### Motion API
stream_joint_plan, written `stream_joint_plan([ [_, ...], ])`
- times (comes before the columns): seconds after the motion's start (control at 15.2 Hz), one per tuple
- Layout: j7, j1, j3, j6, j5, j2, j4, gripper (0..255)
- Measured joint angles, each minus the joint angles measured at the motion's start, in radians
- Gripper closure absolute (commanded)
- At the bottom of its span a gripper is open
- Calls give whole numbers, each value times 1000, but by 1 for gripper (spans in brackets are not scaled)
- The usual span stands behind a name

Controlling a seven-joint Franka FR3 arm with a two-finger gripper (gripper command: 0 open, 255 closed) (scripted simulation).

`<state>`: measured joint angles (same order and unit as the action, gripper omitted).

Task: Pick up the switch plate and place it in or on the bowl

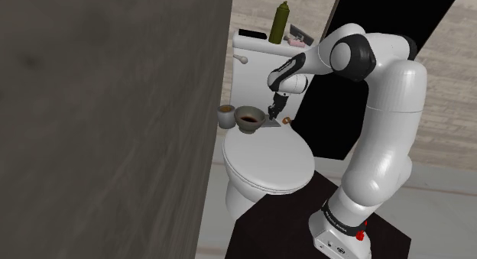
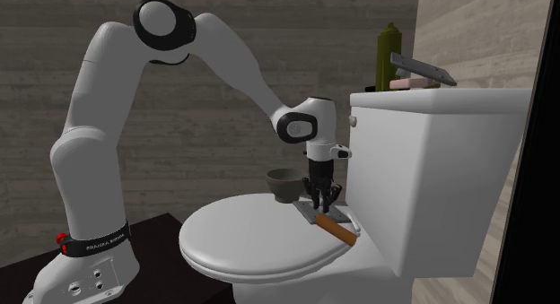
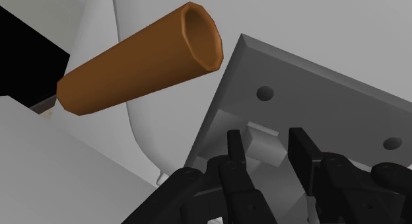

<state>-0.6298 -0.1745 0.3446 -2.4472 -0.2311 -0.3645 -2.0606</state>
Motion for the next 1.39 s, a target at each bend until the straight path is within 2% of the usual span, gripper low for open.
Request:
stream_joint_plan([
  [0.53,5,3,4,12,7,11,2,255],
  [1.39,53,24,33,152,75,121,40,255],
])
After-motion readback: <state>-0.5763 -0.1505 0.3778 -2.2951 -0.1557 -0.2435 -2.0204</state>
